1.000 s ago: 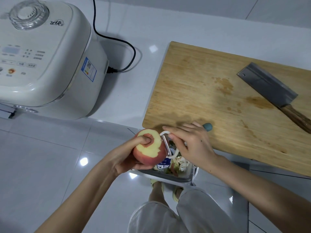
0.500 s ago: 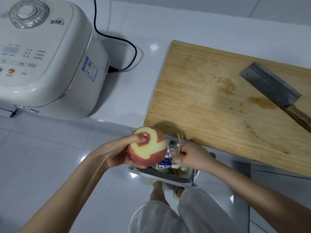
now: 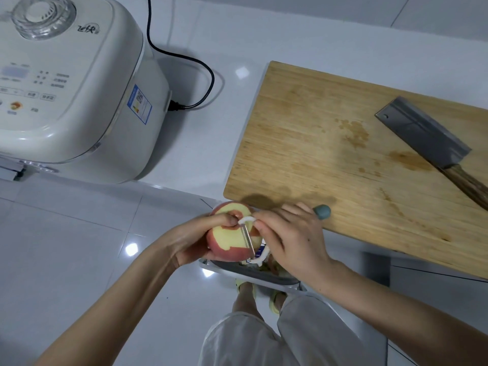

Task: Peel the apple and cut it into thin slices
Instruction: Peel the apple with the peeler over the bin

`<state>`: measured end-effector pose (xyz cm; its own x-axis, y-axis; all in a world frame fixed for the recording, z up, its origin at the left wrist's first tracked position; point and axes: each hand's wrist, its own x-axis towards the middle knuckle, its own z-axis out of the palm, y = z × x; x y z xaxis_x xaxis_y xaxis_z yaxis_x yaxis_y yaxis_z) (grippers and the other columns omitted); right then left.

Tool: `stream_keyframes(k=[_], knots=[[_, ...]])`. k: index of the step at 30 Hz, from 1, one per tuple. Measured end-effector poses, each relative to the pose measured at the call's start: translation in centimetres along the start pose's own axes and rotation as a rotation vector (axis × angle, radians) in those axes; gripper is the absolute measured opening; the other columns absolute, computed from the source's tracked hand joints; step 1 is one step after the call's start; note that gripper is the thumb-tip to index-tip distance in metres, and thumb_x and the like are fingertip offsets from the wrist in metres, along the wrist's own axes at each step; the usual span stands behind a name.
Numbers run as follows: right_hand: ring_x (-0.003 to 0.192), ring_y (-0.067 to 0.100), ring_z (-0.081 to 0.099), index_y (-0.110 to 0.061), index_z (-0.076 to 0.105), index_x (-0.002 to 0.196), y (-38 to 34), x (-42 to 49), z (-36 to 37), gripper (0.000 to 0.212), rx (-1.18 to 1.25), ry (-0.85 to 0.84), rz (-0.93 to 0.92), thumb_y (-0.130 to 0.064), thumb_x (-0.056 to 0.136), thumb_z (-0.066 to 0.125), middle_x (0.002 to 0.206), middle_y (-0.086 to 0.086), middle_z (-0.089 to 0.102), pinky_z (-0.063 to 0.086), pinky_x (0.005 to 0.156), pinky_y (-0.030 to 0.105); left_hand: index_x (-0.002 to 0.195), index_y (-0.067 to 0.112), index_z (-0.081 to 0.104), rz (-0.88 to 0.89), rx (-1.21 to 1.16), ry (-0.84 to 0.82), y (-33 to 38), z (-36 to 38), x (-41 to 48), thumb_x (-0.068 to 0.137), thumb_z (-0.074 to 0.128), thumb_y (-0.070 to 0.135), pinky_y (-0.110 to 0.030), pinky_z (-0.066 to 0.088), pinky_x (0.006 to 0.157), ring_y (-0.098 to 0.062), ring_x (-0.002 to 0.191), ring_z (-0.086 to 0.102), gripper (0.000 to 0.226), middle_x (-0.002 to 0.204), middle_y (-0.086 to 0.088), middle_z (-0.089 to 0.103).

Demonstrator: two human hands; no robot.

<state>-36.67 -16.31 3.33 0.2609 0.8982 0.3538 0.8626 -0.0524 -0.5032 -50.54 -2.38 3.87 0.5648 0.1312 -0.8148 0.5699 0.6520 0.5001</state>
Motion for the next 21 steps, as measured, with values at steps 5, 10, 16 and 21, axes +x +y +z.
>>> stream_keyframes(k=[5,10,16,21], knots=[[0.059,0.017,0.056,-0.013,0.072,0.083,1.0,0.4,0.0,0.027,-0.004,0.052,-0.061,-0.024,0.093,0.049,0.066,-0.005,0.067,0.036,0.058,0.031,0.103,0.018,0.065,0.011,-0.017,-0.039,0.1,-0.2,-0.4,0.054,0.073,0.025,-0.030,0.056,0.060,-0.018,0.075,0.071,0.050,0.088,-0.006,0.073],[0.062,0.012,0.055,-0.011,0.072,0.085,1.4,0.0,0.0,0.025,0.126,0.046,-0.017,-0.023,0.092,0.050,0.067,-0.006,0.067,0.041,0.058,0.032,0.102,0.016,0.066,0.035,-0.023,-0.088,0.0,-0.6,-0.7,0.046,0.075,0.029,-0.031,0.056,0.065,-0.022,0.081,0.071,0.059,0.093,-0.010,0.073],[0.067,0.008,0.055,-0.011,0.071,0.088,2.1,-0.9,0.6,0.026,0.180,0.024,0.025,-0.024,0.092,0.049,0.068,-0.006,0.067,0.041,0.064,0.030,0.096,0.014,0.068,-0.009,-0.016,-0.089,-0.4,-0.5,-0.9,0.038,0.077,0.026,-0.029,0.057,0.063,-0.020,0.075,0.071,0.060,0.086,-0.008,0.074],[0.057,0.017,0.060,-0.014,0.067,0.068,3.4,-2.5,2.1,0.025,0.115,-0.135,0.163,-0.015,0.078,0.045,0.058,-0.003,0.065,0.036,0.064,0.026,0.067,0.010,0.077,0.004,-0.107,-0.098,0.1,-0.9,-1.7,0.001,0.092,0.026,-0.025,0.053,0.048,-0.019,0.062,0.070,0.070,0.073,-0.008,0.073]])
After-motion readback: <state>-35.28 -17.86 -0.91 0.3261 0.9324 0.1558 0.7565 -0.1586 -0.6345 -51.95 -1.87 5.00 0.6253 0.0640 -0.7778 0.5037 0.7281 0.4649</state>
